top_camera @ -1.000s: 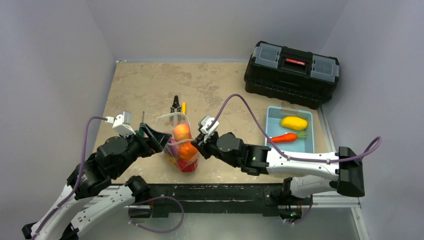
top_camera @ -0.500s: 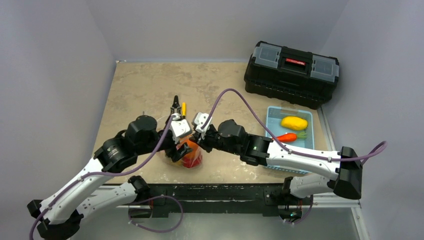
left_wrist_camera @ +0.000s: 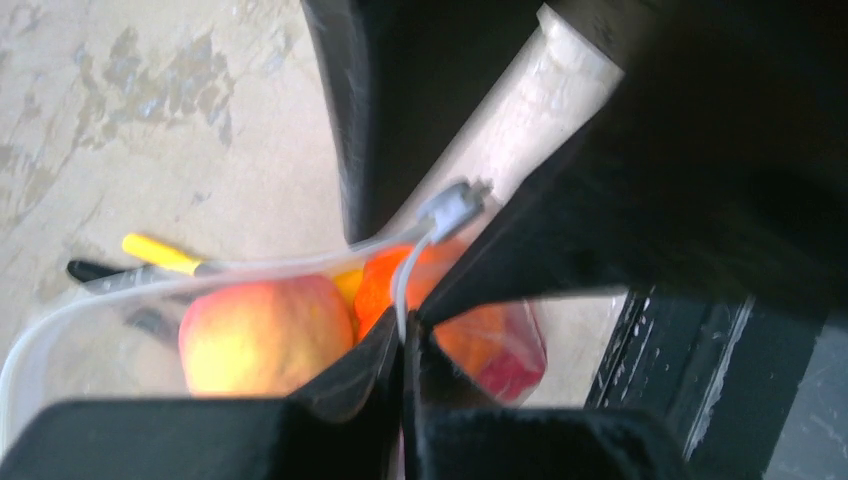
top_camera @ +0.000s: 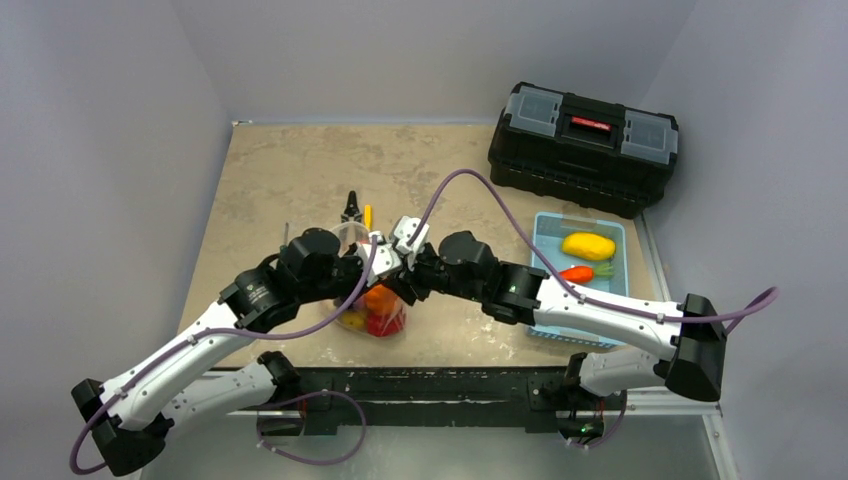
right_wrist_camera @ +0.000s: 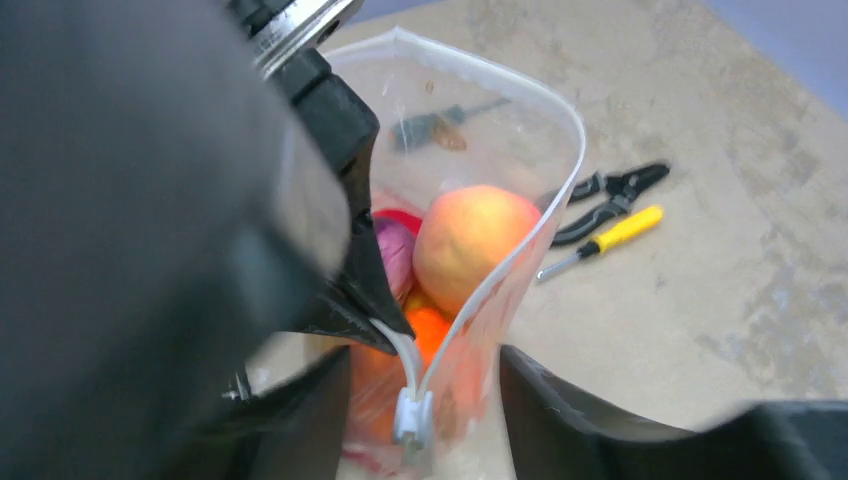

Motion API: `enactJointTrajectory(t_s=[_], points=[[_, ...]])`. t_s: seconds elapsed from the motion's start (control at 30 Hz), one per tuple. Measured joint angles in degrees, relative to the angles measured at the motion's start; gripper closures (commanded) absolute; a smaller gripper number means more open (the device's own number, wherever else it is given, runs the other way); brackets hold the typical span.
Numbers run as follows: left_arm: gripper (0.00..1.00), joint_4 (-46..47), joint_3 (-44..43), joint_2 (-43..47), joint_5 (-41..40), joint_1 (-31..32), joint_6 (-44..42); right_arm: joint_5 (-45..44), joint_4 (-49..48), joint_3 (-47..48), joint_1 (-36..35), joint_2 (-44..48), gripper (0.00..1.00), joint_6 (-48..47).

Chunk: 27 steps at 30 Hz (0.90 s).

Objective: Place the food in the zip-top bag and seal the zipper
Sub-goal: Adjust the zipper food storage bag at the center of the board, then zip the zipper food storage bag at the center of the board.

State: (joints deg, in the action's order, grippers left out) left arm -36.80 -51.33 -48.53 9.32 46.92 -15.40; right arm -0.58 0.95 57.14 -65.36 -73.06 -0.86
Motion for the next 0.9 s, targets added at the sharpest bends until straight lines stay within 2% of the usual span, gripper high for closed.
enactJointTrajectory(t_s=[0.07, 0.13, 0.33, 0.5, 0.57, 0.73, 0.9], points=[[1.00, 0.3, 0.4, 1.0, -0.5, 0.0, 1.0, -0.4, -0.8, -0.5, 0.3, 0.0, 0.12, 2.2], [1.00, 1.3, 1.2, 2.5, -0.7, 0.0, 1.7, -0.6, -3.6, -2.3, 0.4, 0.2, 0.05, 5.1], [1.00, 4.2, 5.0, 7.0, -2.1, 0.0, 2.6, -0.1, -12.3, -14.2, 0.4, 5.5, 0.04, 12.7], [1.00, 5.2, 5.4, 5.4, -1.8, 0.0, 2.6, 1.2, -21.8, -20.6, 0.4, 7.9, 0.07, 17.1], [1.00, 5.4, 5.4, 4.3, -1.6, 0.0, 2.7, 2.2, -24.9, -21.6, 0.4, 7.5, 0.13, 18.1], [1.00, 5.4, 5.3, 4.2, -1.7, 0.0, 2.9, 2.9, -31.7, -23.5, 0.4, 7.4, 0.48, 20.1], [1.00, 5.6, 5.3, 6.9, -1.6, 0.0, 3.0, 0.0, -36.6, -24.5, 0.4, 6.8, 0.67, 21.3]])
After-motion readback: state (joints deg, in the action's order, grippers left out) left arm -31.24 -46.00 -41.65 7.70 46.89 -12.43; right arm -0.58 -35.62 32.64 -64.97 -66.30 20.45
